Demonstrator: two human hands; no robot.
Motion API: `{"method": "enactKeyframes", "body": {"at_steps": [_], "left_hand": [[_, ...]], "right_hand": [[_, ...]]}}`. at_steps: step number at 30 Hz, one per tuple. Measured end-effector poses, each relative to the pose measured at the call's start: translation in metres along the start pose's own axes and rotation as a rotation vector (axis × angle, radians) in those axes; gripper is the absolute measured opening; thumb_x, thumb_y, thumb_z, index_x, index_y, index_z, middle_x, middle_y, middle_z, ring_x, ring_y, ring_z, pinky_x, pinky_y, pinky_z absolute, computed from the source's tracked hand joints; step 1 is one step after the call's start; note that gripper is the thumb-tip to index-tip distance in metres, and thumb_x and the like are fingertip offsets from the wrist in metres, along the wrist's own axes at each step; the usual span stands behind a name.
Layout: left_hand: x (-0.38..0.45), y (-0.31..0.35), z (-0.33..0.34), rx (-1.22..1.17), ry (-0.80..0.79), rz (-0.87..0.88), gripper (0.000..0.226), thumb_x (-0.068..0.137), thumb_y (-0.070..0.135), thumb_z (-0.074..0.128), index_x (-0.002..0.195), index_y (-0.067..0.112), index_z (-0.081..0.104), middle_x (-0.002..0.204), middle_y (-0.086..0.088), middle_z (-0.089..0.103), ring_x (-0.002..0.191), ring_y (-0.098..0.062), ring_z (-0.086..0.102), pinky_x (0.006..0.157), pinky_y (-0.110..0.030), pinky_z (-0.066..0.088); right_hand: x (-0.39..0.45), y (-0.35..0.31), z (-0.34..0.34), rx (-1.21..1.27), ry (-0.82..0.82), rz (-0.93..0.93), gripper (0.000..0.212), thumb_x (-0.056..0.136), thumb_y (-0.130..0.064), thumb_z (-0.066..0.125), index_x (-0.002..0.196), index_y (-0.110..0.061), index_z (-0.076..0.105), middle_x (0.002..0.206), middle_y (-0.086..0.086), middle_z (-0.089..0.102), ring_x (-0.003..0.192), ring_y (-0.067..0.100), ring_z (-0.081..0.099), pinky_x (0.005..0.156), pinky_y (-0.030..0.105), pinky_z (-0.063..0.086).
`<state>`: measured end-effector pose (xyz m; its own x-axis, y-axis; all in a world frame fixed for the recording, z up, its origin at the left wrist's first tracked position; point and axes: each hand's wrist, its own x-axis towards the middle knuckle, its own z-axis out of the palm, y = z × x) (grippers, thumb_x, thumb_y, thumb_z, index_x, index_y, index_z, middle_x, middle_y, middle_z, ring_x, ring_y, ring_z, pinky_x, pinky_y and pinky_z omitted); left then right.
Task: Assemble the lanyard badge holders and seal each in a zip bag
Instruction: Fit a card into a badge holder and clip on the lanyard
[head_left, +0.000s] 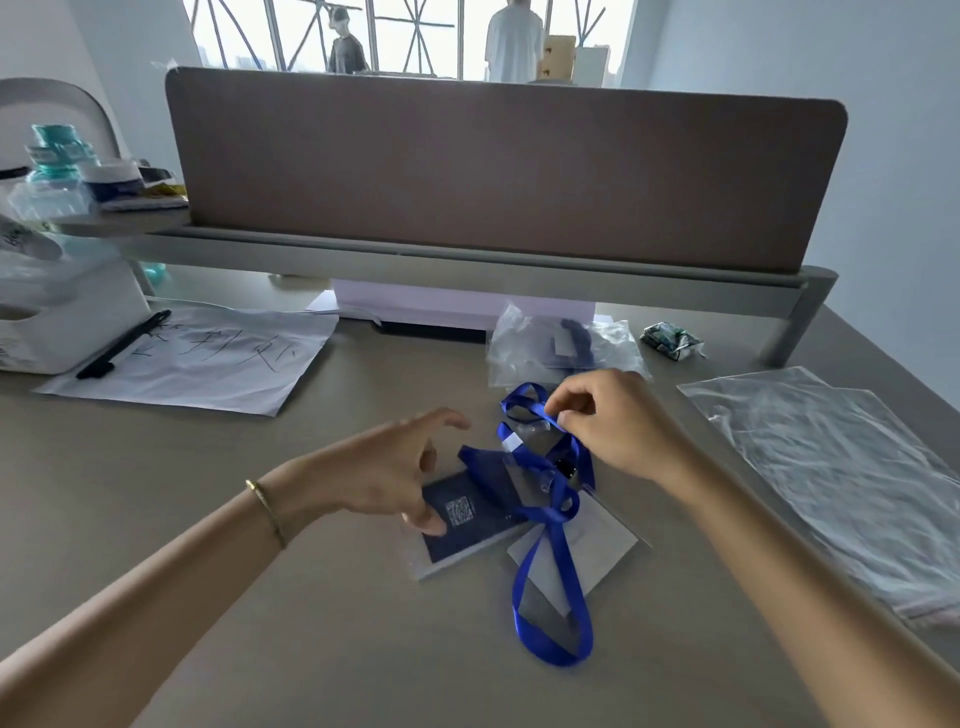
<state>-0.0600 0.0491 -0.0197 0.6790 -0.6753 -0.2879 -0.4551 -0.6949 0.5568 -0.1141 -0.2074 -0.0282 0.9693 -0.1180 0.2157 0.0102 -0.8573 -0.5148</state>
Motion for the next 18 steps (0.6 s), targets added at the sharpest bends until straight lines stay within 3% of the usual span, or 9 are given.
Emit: {"method": "enactKeyframes", "body": {"at_steps": [3, 6, 9, 11, 14, 17, 18], "left_hand": [[0.0, -0.008, -0.019, -0.191, 0.04, 0.027, 0.08, 0.073, 0.002, 0.083, 0.136, 0.035, 0.048, 0.109, -0.001, 0.063, 0.095, -0.021, 0.066, 0.082, -0.034, 0.057], [0.005, -0.009, -0.035, -0.186, 0.082, 0.061, 0.047, 0.077, 0.0, 0.078, 0.116, 0.024, 0.067, 0.101, 0.003, 0.075, 0.097, -0.019, 0.069, 0.091, -0.036, 0.055], [0.009, -0.003, -0.052, -0.062, 0.101, 0.085, 0.022, 0.079, 0.005, 0.077, 0.091, 0.023, 0.076, 0.086, 0.002, 0.076, 0.084, -0.016, 0.068, 0.081, -0.034, 0.051], [0.012, 0.002, -0.066, 0.051, 0.117, 0.07, 0.013, 0.082, 0.01, 0.075, 0.091, 0.019, 0.077, 0.087, -0.002, 0.075, 0.087, -0.022, 0.067, 0.084, -0.038, 0.052], [0.023, 0.008, -0.08, 0.105, 0.245, 0.064, 0.008, 0.083, 0.012, 0.074, 0.09, 0.014, 0.078, 0.087, -0.009, 0.074, 0.087, -0.029, 0.066, 0.082, -0.044, 0.053], [0.036, 0.012, -0.08, 0.105, 0.336, 0.061, 0.004, 0.082, 0.014, 0.074, 0.082, 0.018, 0.076, 0.071, 0.006, 0.068, 0.071, -0.013, 0.062, 0.063, -0.031, 0.05], [0.041, 0.012, -0.078, 0.091, 0.355, 0.06, 0.006, 0.083, 0.014, 0.074, 0.085, 0.019, 0.077, 0.072, 0.009, 0.067, 0.069, -0.009, 0.061, 0.063, -0.026, 0.049]], "right_hand": [[0.009, -0.009, 0.013, -0.084, -0.07, -0.025, 0.022, 0.087, -0.012, 0.063, 0.097, -0.029, 0.074, 0.076, -0.018, 0.061, 0.066, 0.003, 0.057, 0.063, 0.028, 0.048], [0.014, -0.016, 0.026, -0.138, -0.139, -0.017, 0.02, 0.09, -0.019, 0.055, 0.093, -0.029, 0.072, 0.07, -0.022, 0.056, 0.07, 0.004, 0.058, 0.064, 0.027, 0.047], [0.018, -0.014, 0.036, -0.131, -0.117, 0.025, 0.028, 0.091, -0.026, 0.05, 0.067, -0.018, 0.062, 0.059, -0.008, 0.058, 0.057, 0.01, 0.055, 0.057, 0.031, 0.045], [0.021, -0.012, 0.038, -0.11, -0.092, 0.054, 0.04, 0.094, -0.029, 0.051, 0.059, -0.01, 0.048, 0.05, 0.0, 0.05, 0.048, 0.016, 0.046, 0.051, 0.032, 0.04], [0.028, -0.013, 0.032, -0.072, -0.027, 0.051, 0.046, 0.095, -0.036, 0.054, 0.061, -0.004, 0.052, 0.054, 0.01, 0.06, 0.047, 0.022, 0.052, 0.056, 0.041, 0.05], [0.034, -0.019, 0.022, 0.002, 0.071, 0.058, 0.037, 0.087, -0.036, 0.068, 0.058, -0.014, 0.063, 0.053, 0.003, 0.064, 0.051, 0.015, 0.063, 0.059, 0.036, 0.057], [0.037, -0.023, 0.019, 0.063, 0.084, 0.076, 0.031, 0.083, -0.034, 0.073, 0.059, -0.015, 0.066, 0.054, 0.001, 0.067, 0.053, 0.012, 0.065, 0.059, 0.032, 0.058]]}}
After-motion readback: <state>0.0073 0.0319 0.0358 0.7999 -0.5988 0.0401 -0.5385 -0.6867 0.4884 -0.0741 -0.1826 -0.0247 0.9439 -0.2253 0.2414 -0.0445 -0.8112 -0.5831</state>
